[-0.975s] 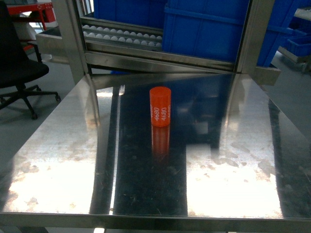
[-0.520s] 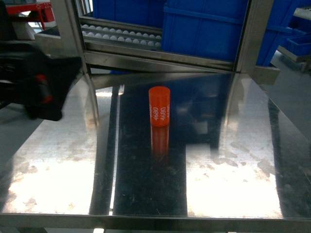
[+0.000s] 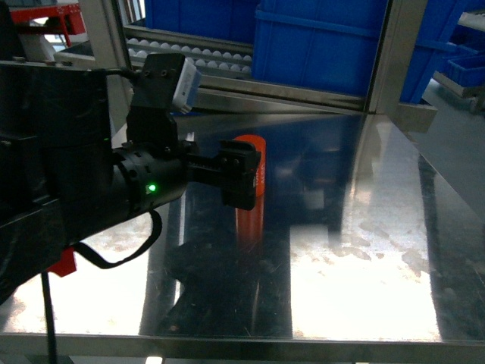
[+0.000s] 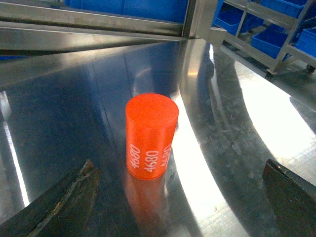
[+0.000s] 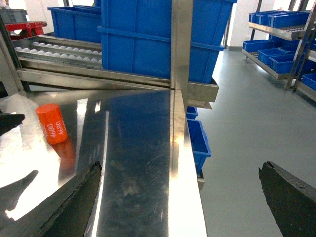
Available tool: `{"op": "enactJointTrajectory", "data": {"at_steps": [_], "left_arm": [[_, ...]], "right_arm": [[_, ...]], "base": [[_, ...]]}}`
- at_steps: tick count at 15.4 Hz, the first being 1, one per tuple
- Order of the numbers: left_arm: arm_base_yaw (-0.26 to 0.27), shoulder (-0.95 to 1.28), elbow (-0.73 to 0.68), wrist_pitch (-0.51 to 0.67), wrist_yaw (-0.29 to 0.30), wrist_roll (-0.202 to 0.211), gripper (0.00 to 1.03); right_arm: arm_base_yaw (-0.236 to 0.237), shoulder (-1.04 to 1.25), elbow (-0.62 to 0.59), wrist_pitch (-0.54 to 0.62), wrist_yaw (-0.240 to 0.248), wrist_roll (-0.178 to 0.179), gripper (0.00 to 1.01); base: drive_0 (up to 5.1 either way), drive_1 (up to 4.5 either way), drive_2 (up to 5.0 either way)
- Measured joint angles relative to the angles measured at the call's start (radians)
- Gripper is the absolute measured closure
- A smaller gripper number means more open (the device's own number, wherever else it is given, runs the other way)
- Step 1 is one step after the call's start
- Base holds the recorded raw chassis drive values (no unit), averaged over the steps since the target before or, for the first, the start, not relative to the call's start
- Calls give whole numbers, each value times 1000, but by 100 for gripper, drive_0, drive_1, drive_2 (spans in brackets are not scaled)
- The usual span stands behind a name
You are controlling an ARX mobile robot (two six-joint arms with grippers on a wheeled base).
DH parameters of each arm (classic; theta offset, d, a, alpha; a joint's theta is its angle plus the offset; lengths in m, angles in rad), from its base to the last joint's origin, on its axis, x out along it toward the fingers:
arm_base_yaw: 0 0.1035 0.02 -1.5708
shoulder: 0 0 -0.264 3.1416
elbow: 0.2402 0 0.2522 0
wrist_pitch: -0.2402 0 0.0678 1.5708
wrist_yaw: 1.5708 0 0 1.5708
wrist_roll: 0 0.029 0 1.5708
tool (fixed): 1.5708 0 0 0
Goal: Pick capacitor and pack into box
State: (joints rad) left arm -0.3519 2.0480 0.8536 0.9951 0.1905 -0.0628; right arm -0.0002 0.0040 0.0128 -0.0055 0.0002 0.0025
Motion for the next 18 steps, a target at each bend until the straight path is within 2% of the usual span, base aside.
{"op": "enactJointTrajectory", "data": {"at_steps": [6, 8, 10, 13, 16, 18], "left_arm": [[-11, 280, 335, -61, -16, 26, 5], [-13, 338, 385, -43, -42, 24, 5], [-16, 367, 402, -21, -52, 18, 21], [-18, 381, 409, 5, -61, 17, 54], [-14, 364, 380, 49, -70, 17, 57], [-7, 234, 245, 105, -105, 34, 57]], "right_arm": [[0, 0, 0, 0, 0, 0, 3], [0, 0, 0, 0, 0, 0, 3], [0, 0, 0, 0, 0, 0, 3], [0, 0, 0, 0, 0, 0, 3], [0, 0, 0, 0, 0, 0, 3], [0, 0, 0, 0, 0, 0, 3]], "base": [[0, 0, 0], [0, 0, 0], [0, 0, 0], [0, 0, 0], [0, 0, 0], [0, 0, 0]]}}
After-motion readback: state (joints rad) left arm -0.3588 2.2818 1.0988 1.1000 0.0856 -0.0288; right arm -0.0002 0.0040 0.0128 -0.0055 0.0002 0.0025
